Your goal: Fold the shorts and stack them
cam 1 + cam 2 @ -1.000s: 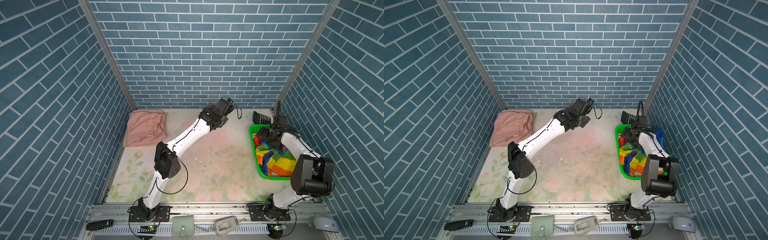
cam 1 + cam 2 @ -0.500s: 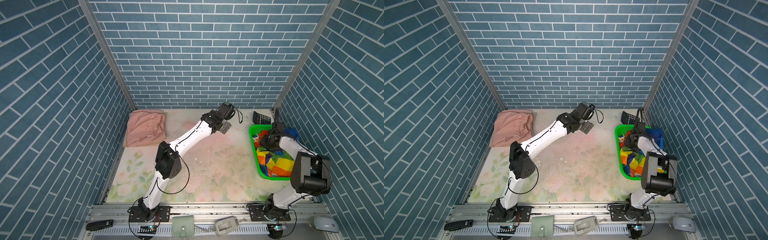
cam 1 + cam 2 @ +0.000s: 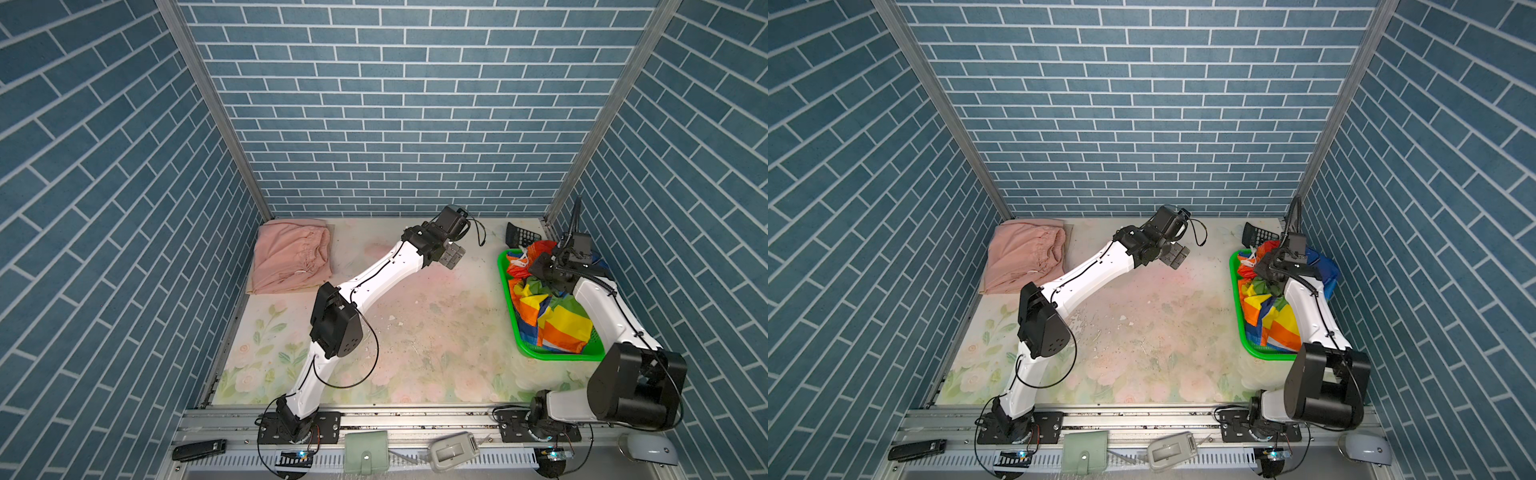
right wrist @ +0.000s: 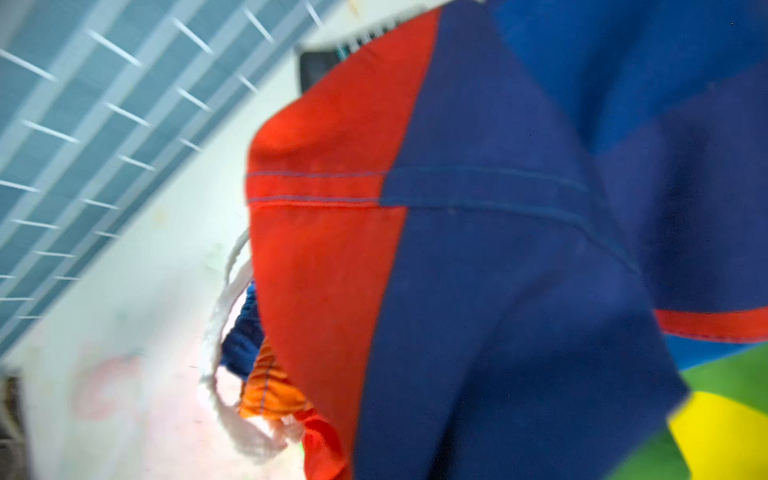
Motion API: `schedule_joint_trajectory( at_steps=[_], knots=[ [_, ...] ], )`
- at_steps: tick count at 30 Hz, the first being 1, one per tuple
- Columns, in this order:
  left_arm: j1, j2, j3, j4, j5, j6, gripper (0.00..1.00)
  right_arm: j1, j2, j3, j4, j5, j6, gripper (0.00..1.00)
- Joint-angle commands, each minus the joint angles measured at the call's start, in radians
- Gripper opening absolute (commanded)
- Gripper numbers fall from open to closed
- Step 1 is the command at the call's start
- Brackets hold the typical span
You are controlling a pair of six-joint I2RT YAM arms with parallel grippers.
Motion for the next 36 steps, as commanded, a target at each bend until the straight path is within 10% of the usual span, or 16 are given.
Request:
schedule_joint_trajectory(
  at_steps=[1, 7, 12, 22, 36],
  knots=[
    [0.008, -0.049, 0.015, -0.028, 0.028, -0.029, 1.0, -0.003, -0.064, 0.076, -0.03, -0.049, 0.024, 0.0],
    [0.077, -0.112, 0.009, -0.028, 0.121, -0.114, 1.0, 0.064, -0.124, 0.185, 0.077, -0.173, 0.098, 0.0],
    [0.168, -0.232, -0.061, -0.009, 0.17, -0.15, 1.0, 0.326, -0.115, 0.307, 0.194, -0.194, 0.017, 0.0],
    [0.435, -0.584, -0.57, 0.193, 0.284, -0.322, 1.0, 0.677, 0.27, 0.258, 0.284, -0.289, 0.042, 0.01],
    [0.463, -0.523, -0.815, 0.277, 0.441, -0.424, 1.0, 0.651, 0.273, 0.215, 0.012, -0.182, -0.119, 0.84]
  ],
)
